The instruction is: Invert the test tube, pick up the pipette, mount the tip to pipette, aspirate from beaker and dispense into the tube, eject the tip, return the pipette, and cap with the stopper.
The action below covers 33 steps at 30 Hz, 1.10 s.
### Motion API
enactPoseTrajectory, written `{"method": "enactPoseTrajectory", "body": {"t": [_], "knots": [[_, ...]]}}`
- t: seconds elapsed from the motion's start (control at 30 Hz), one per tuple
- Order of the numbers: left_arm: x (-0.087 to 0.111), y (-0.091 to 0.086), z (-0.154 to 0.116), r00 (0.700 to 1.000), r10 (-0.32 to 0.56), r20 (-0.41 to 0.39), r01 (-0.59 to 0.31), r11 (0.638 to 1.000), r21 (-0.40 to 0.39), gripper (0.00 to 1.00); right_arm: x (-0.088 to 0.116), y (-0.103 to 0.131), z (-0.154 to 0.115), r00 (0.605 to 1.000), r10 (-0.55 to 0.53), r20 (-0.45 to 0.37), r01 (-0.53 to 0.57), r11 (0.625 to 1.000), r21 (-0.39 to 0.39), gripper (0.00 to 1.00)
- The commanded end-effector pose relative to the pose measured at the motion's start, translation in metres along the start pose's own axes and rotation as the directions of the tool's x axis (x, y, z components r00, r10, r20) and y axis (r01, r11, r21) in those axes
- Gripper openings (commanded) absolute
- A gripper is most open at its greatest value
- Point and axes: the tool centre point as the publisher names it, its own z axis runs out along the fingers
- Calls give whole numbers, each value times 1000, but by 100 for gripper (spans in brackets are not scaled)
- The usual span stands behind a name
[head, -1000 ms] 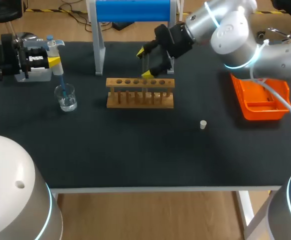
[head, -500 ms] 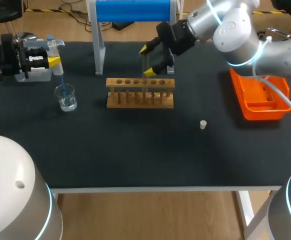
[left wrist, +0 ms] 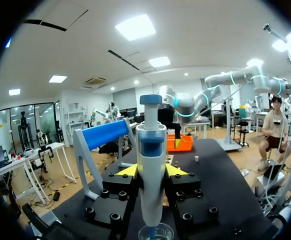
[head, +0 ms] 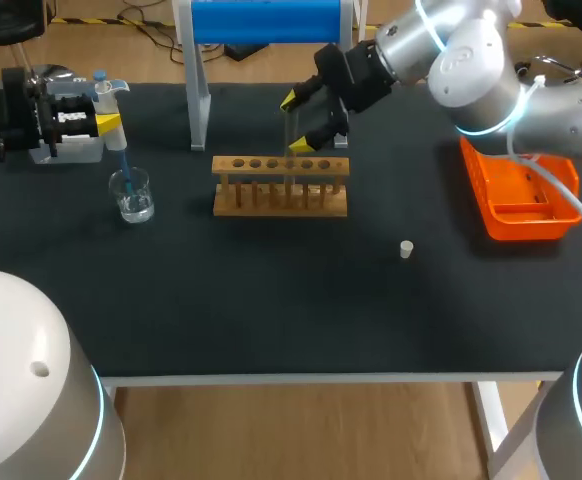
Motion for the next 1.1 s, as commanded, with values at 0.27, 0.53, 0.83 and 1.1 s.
{"method": "enactPoseTrajectory", "body": {"t": [0.27, 0.53, 0.83, 1.1], "knots": [[-1, 0, -1, 1000, -1, -4, 1, 1000, 0, 0, 0, 0, -1, 1000, 0, -2, 0, 1000, 3, 100], [1, -5, -2, 1000, 3, 2, -3, 1000, 3, 0, 0, 0, -1, 1000, 0, -2, 0, 1000, 3, 100], [3, -22, 4, 1000, 12, -2, -12, 1000, -29, 0, 0, 0, -1, 1000, 0, -2, 0, 1000, 3, 100], [7, -40, 5, 1000, 14, 3, -14, 998, -53, 0, 0, 0, -1, 1000, 0, -2, 0, 1000, 3, 100]]}}
